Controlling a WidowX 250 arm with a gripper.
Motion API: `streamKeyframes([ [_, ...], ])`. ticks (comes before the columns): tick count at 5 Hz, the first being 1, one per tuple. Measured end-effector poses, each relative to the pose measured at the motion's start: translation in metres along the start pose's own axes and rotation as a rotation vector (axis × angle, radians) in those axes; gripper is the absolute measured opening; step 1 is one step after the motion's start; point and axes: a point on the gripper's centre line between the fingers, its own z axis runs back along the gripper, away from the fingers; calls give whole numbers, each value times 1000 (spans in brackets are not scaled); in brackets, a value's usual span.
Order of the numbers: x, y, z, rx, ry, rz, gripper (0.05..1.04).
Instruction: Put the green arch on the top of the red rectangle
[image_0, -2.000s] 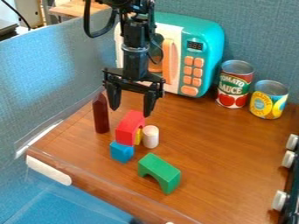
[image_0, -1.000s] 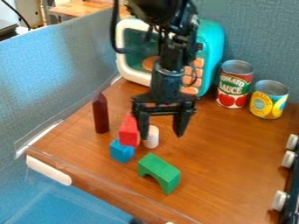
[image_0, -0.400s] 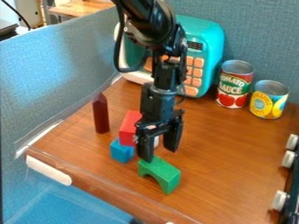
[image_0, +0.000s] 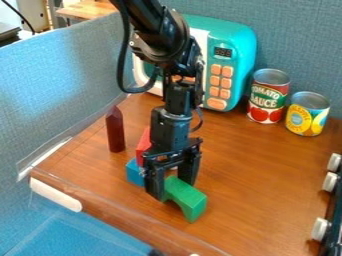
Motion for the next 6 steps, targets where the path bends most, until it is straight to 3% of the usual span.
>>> streamKeyframes([
  [2, -13, 8, -4, -22, 5, -4, 1001],
  [3, -21, -2, -10, 1, -26, -41, 946],
  [4, -19, -10, -17, 11, -47, -47, 666],
  [6, -12, -15, -6, -18, -6, -162, 609],
])
